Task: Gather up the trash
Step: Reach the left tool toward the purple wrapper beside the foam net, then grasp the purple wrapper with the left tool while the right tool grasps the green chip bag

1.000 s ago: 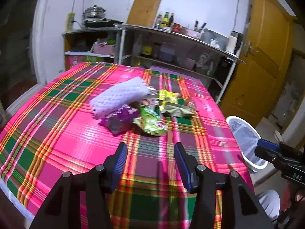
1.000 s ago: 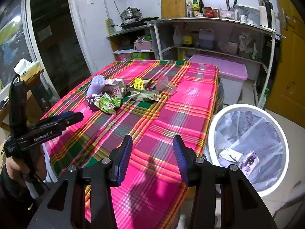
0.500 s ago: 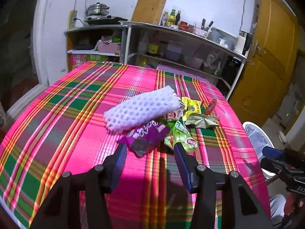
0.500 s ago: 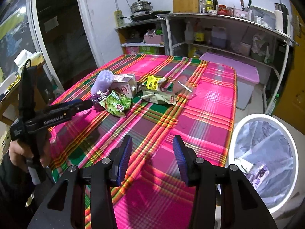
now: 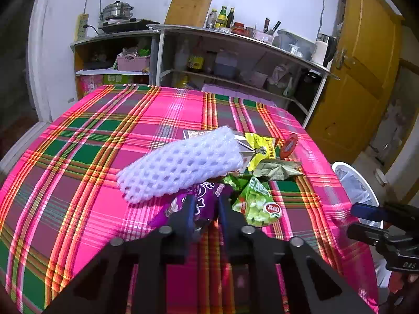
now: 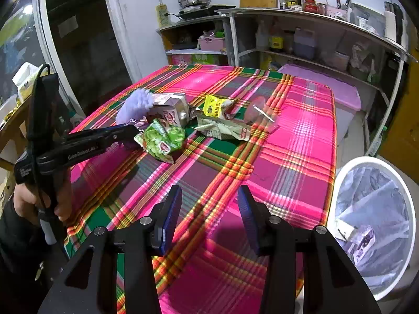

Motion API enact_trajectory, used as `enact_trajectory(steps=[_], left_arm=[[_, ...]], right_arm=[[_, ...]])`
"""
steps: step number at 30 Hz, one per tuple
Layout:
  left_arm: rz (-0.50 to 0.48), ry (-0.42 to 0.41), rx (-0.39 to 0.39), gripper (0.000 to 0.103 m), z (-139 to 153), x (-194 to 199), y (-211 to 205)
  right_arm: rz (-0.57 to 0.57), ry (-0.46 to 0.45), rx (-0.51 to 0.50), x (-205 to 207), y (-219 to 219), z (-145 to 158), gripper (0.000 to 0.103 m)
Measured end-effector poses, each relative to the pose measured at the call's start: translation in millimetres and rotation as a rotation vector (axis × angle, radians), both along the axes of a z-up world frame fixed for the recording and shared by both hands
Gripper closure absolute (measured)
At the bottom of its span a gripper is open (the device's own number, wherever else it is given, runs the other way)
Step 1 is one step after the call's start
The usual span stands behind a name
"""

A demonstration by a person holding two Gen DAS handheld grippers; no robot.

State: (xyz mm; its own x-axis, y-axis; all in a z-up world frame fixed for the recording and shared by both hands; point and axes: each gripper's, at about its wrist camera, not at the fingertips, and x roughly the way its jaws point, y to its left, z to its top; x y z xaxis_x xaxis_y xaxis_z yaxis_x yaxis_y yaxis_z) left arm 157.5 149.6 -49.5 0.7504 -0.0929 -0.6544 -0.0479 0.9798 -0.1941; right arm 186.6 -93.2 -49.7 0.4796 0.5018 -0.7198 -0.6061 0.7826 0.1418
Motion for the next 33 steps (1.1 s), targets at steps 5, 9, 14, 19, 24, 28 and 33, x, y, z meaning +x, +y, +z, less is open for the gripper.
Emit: enact_trajectory(steps=[5, 9, 14, 19, 24, 28, 33], left_arm=[[0.004, -0.026, -0.03, 0.096, 3, -11, 3], [0.013, -0.042, -0.044, 0.097, 5, -24, 6], [0.026, -0.048, -0.066, 0.097, 6, -38, 12], [0.039, -0.053, -0.08, 0.097, 6, -47, 21], [0.048, -0.057, -0.092, 0.097, 6, -50, 27], [0.049, -0.058, -0.099, 0.097, 5, -52, 30], [0.052, -0.054, -0.104, 0.097, 4, -52, 32]], right_arm=[[0.025, -0.004, -0.008, 4, 16, 3, 0.057], [0.063, -0.018, -0.02, 6, 31, 6, 0.057], [0.128, -0.045, -0.037, 10, 56, 9, 0.057], [0.179, -0.06, -0.104, 18, 84, -1, 0.045], [0.215, -0.073, -0.163, 24, 107, -13, 0.045], [0.22, -0.063, -0.197, 32, 116, -23, 0.045], [0.196, -0.021, -0.18, 39, 114, -26, 0.058]])
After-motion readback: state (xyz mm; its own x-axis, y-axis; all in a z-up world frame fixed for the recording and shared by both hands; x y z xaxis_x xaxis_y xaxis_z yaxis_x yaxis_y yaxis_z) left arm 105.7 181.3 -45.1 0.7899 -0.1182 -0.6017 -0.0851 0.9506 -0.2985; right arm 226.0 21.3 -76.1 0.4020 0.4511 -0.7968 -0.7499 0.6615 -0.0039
